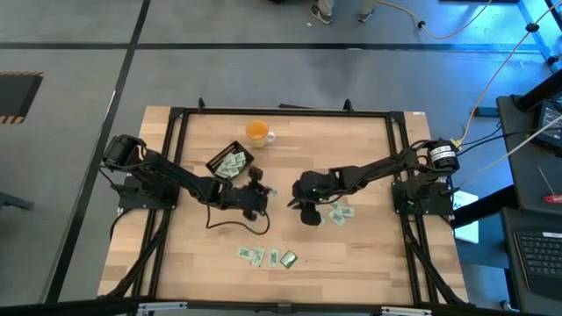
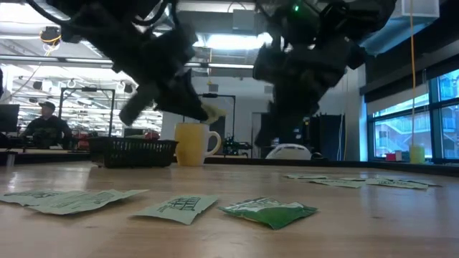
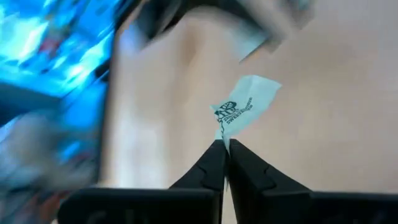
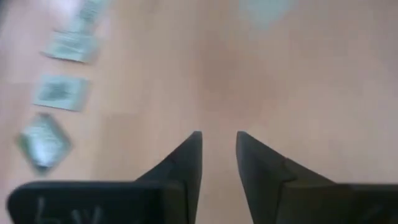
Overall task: Pick and place Stevia / Truvia into bins
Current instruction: Put the green stevia packet into the black bin
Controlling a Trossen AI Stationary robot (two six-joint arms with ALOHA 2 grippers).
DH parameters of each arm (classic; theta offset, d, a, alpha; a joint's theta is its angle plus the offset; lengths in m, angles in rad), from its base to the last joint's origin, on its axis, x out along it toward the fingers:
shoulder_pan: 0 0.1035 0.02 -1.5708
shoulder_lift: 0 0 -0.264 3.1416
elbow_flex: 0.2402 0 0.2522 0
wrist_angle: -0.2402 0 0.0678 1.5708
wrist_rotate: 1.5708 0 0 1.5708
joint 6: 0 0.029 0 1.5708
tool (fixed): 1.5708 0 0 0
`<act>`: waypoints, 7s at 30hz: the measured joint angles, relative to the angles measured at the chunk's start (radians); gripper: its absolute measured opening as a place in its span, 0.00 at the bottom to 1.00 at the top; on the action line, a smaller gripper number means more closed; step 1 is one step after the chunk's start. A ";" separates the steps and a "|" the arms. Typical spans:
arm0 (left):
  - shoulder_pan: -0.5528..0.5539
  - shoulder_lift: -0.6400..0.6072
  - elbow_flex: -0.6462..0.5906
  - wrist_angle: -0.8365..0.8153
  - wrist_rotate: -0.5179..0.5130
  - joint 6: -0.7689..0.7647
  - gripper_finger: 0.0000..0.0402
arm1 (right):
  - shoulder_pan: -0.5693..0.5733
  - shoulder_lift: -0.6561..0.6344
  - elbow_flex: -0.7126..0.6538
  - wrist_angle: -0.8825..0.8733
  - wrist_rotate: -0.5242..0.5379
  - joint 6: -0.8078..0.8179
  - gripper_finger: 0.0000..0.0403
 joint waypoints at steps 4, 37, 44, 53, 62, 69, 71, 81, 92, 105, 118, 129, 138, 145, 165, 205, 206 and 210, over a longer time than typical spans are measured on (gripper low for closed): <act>0.005 0.000 0.000 -0.133 -0.293 -0.071 0.03 | -0.011 0.000 0.000 -0.073 0.039 0.013 0.27; 0.154 0.000 0.060 -0.726 -0.316 -0.667 0.02 | -0.013 0.000 0.000 -0.224 0.223 -0.028 0.27; 0.206 0.000 0.061 -0.821 -0.216 -0.830 0.04 | -0.013 0.000 0.000 -0.224 0.223 -0.027 0.27; 0.245 0.000 0.061 -0.820 -0.193 -0.870 0.12 | -0.013 0.000 0.000 -0.259 0.221 -0.005 0.27; 0.224 -0.030 0.061 -0.815 -0.278 -0.858 0.19 | -0.013 0.000 0.000 -0.308 0.220 -0.005 0.27; 0.191 -0.083 0.061 -0.809 -0.261 -0.870 0.20 | -0.013 0.000 0.000 -0.318 0.220 0.002 0.27; 0.175 -0.100 0.061 -0.802 -0.260 -0.870 0.20 | -0.013 0.000 0.000 -0.318 0.220 0.023 0.26; 0.117 -0.156 0.061 -0.759 -0.260 -0.860 0.19 | -0.013 0.000 0.000 -0.321 0.220 0.016 0.13; 0.110 -0.156 0.061 -0.727 -0.260 -0.841 0.19 | -0.013 0.000 0.000 -0.353 0.220 -0.002 0.12; 0.110 -0.156 0.061 -0.665 -0.260 -0.775 0.20 | -0.010 0.054 0.004 -0.329 0.190 -0.015 0.13; 0.110 -0.156 0.061 -0.655 -0.259 -0.773 0.21 | -0.007 0.058 0.003 -0.326 0.197 -0.012 0.24; 0.110 -0.156 0.061 -0.524 -0.096 -0.774 0.19 | -0.009 0.059 0.000 -0.322 0.220 -0.059 0.07; 0.110 -0.148 0.061 -0.393 0.180 -0.591 0.20 | -0.008 0.065 0.020 -0.224 0.168 -0.087 0.03; 0.110 -0.116 0.061 -0.225 0.414 -0.370 0.22 | -0.006 0.065 0.109 -0.131 -0.091 -0.146 0.01; -0.011 0.009 0.060 -0.051 0.412 -0.130 0.26 | -0.006 0.063 0.131 0.098 -0.320 -0.054 0.00; -0.036 0.008 0.061 -0.059 0.326 -0.226 0.01 | -0.009 0.060 0.134 0.043 -0.253 0.043 0.08; -0.036 0.008 0.061 -0.076 0.306 -0.226 0.01 | -0.009 0.060 0.134 0.032 -0.256 0.034 0.10; -0.036 -0.004 0.061 -0.164 0.228 -0.242 0.01 | -0.018 0.060 0.134 -0.010 -0.261 -0.004 0.18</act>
